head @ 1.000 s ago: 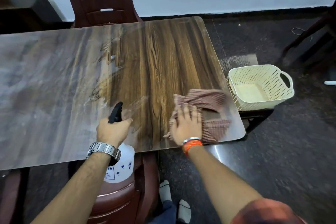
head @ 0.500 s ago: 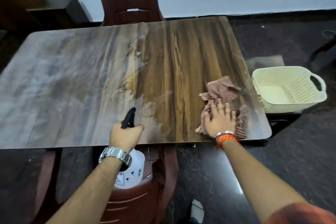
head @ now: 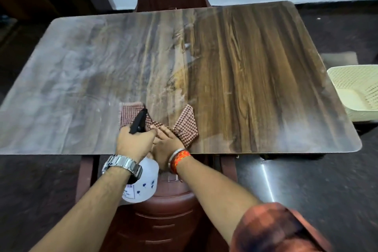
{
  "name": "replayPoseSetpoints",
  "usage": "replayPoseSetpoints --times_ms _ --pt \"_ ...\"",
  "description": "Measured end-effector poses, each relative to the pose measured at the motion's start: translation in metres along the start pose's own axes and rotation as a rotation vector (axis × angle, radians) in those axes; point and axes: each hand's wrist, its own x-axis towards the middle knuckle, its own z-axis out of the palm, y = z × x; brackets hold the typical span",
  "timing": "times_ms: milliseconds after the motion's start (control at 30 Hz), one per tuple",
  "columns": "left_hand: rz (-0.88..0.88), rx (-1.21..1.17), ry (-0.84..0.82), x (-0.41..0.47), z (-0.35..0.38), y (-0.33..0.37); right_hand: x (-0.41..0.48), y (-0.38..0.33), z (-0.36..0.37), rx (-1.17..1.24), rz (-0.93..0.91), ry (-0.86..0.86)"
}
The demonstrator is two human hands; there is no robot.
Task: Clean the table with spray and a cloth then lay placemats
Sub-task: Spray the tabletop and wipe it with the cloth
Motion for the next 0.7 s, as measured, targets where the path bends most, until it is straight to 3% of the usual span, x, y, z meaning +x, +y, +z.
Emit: replayPoseSetpoints --times_ms 133,333,467,600,700 --pt "0.016 0.0 -0.042 0.017 -0.025 -0.023 -0.007 0.026 0.001 0.05 0.079 0.105" --pt "0.022 -0.06 -0.159 0.021 -0.038 -0.048 -0.095 0.105 0.016 0.079 0.761 0.331" --pt "0.025 -0.08 -0.188 0.022 -0.047 -0.059 -0.129 0.111 0.023 0.17 1.2 0.447" --pt "0.028 -0.054 -0.172 0.025 -0.06 -0.073 -0.111 0.104 0.017 0.257 1.267 0.435" --pt "0.022 -0.047 -0.17 0.026 -0.069 -0.08 -0.067 0.08 0.01 0.213 1.128 0.371"
